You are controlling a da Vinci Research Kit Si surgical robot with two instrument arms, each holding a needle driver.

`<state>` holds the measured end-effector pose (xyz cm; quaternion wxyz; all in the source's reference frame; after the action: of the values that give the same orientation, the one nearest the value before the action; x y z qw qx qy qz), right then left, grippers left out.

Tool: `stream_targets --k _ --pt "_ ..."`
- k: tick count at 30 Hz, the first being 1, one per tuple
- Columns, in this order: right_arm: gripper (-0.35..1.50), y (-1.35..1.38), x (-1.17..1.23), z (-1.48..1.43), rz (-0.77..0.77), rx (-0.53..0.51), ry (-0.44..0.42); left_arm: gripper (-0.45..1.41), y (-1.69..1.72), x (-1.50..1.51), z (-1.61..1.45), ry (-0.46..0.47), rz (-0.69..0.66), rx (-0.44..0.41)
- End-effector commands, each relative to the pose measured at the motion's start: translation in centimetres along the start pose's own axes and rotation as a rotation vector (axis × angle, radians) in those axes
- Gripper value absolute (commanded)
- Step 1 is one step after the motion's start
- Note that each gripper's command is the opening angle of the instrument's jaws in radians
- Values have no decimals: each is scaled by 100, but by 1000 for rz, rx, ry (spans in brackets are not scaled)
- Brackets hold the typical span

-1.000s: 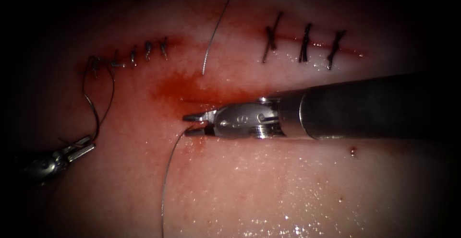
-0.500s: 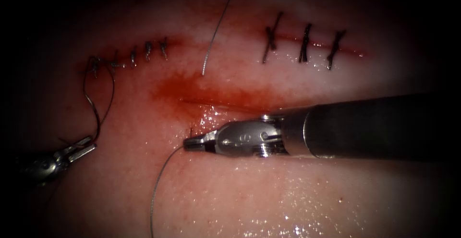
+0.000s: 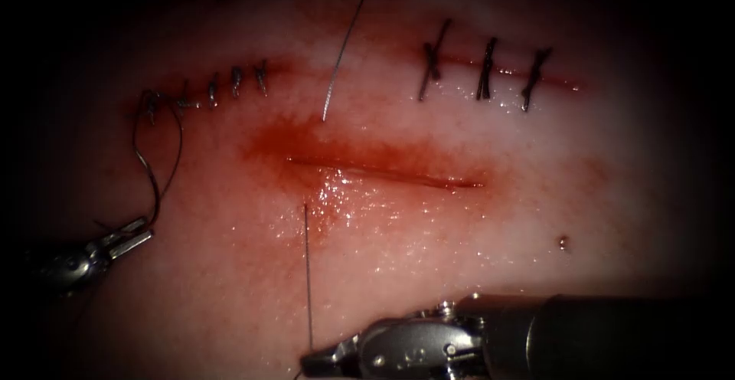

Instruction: Wound Closure

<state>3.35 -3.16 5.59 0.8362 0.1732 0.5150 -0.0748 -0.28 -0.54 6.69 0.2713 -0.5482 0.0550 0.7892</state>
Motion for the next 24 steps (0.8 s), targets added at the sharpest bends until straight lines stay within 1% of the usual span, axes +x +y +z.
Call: stream_targets --k 1,7,9,11,12,13,14,15,19,21,24 --pt "-35 -18 11 12 -1 28 7 -45 10 -7 3 -2 -3 -2" --pt "-35 -53 38 20 -23 147 18 -45 10 -7 3 -2 -3 -2" --pt "-35 -60 44 22 -39 170 22 -45 10 -7 3 -2 -3 -2" --pt "-35 -61 48 21 -53 195 32 -45 10 -7 3 -2 -3 -2" --pt "-11 -57 50 19 -55 179 25 -45 10 -7 3 -2 -3 -2" --pt "76 -44 52 14 -49 117 23 -45 10 -7 3 -2 -3 -2" --pt "98 -36 51 10 -39 79 16 -45 10 -7 3 -2 -3 -2" --pt "104 -24 50 3 -24 40 16 -45 10 -7 4 0 -3 -4" --pt "104 19 38 -19 33 -46 41 -45 11 -6 5 1 -3 -5" --pt "99 44 29 -27 39 -93 54 -45 12 -6 5 1 -3 -4" --pt "98 76 14 -32 42 -141 64 -45 12 -7 5 2 -3 -7"
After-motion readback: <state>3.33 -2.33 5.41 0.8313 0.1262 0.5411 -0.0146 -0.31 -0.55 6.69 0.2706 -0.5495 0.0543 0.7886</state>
